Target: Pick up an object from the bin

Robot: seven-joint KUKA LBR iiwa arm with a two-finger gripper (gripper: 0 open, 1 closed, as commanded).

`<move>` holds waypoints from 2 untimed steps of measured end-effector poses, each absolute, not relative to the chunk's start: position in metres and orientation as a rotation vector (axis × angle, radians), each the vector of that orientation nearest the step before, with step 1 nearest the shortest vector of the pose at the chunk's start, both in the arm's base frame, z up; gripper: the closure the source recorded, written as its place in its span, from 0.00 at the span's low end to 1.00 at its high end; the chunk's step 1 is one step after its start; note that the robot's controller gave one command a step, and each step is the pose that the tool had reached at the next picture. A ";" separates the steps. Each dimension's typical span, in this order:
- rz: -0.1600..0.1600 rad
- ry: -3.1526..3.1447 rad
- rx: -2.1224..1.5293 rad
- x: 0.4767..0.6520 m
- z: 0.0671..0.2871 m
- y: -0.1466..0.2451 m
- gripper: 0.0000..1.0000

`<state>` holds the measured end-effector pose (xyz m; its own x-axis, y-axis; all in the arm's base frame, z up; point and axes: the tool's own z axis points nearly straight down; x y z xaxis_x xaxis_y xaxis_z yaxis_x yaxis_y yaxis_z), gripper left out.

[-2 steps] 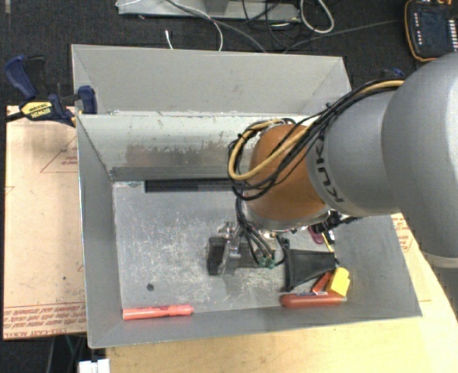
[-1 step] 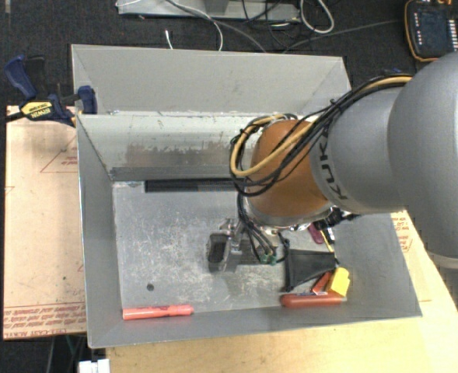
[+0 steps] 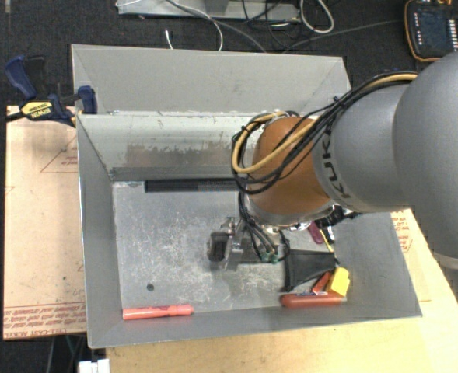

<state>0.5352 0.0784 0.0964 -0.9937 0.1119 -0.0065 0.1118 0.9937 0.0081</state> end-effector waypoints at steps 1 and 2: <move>0.010 3.140 0.176 0.533 0.120 0.078 1.00; 0.013 3.133 0.176 0.535 0.158 0.078 1.00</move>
Offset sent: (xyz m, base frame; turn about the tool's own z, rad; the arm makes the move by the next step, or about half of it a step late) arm -0.0019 -0.0004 0.0783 0.0001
